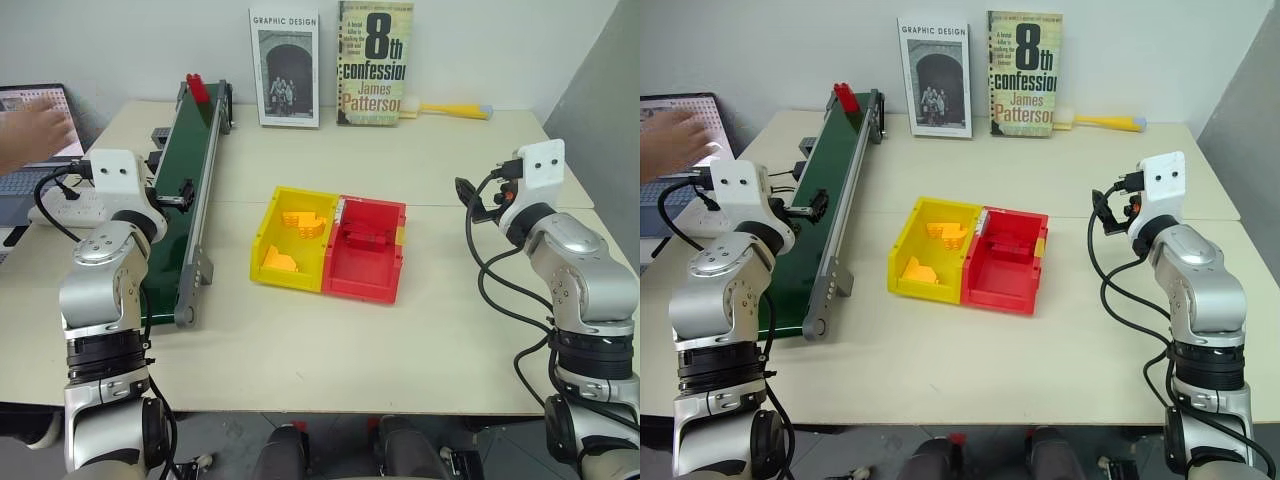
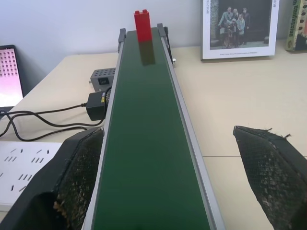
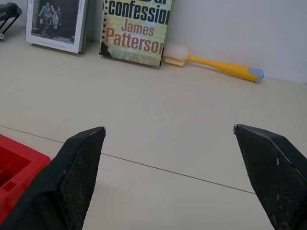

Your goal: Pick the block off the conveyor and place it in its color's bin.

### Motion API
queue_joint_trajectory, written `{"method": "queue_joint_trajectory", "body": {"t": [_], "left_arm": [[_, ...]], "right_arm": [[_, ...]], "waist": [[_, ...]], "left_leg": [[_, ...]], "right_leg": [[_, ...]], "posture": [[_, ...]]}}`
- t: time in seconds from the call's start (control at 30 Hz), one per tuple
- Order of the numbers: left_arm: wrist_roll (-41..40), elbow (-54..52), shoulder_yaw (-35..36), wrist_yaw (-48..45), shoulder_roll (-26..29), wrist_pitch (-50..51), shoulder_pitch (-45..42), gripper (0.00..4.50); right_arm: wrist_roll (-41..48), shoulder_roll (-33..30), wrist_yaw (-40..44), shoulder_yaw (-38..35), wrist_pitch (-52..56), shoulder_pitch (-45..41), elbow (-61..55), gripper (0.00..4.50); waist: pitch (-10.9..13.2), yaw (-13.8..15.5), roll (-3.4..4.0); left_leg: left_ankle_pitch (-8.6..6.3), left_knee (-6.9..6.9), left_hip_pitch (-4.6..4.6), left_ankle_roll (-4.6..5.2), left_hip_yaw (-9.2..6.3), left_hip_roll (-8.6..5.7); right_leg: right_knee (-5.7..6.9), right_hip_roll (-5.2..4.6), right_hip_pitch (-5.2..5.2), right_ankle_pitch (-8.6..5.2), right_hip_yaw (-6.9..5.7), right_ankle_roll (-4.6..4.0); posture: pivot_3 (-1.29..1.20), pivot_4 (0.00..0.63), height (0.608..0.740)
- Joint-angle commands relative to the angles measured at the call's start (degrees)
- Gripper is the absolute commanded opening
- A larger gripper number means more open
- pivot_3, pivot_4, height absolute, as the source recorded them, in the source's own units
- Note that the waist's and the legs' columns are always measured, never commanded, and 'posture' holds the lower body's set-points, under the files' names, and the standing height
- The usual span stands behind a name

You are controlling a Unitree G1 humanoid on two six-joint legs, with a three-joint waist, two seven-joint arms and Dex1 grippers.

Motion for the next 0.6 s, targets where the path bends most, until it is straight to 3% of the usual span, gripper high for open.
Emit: {"method": "queue_joint_trajectory", "body": {"t": [0.03,0.4,0.6], "left_arm": [[-0.10,-1.68,2.90,1.27,1.06,-1.89,-0.49,4.50],[-2.26,-4.80,5.74,3.06,-0.96,-1.47,1.88,4.50],[-3.67,-3.20,6.58,4.21,-2.47,-2.58,1.00,4.50]], "right_arm": [[-0.26,-1.49,1.23,-0.82,-2.19,-2.28,0.12,4.50],[0.57,-2.23,5.51,0.43,-5.39,-4.74,2.94,4.50],[9.87,-2.79,18.20,1.65,-4.04,-5.95,-2.15,4.50]], "waist": [[0.00,0.00,0.00],[0.00,0.02,0.00],[0.00,-0.04,0.00]], "left_leg": [[0.00,0.00,0.00,0.00,0.00,0.00],[0.00,0.00,-0.01,0.00,-0.03,0.01],[0.00,0.00,0.00,0.00,-0.05,0.01]], "right_leg": [[0.00,0.00,0.00,0.00,0.00,0.00],[-0.03,-0.03,0.02,0.00,-0.02,0.00],[-0.04,-0.03,0.02,0.00,-0.03,0.00]], "posture": [[0.00,0.150,0.740],[0.00,0.150,0.740],[0.00,0.150,0.740]]}}
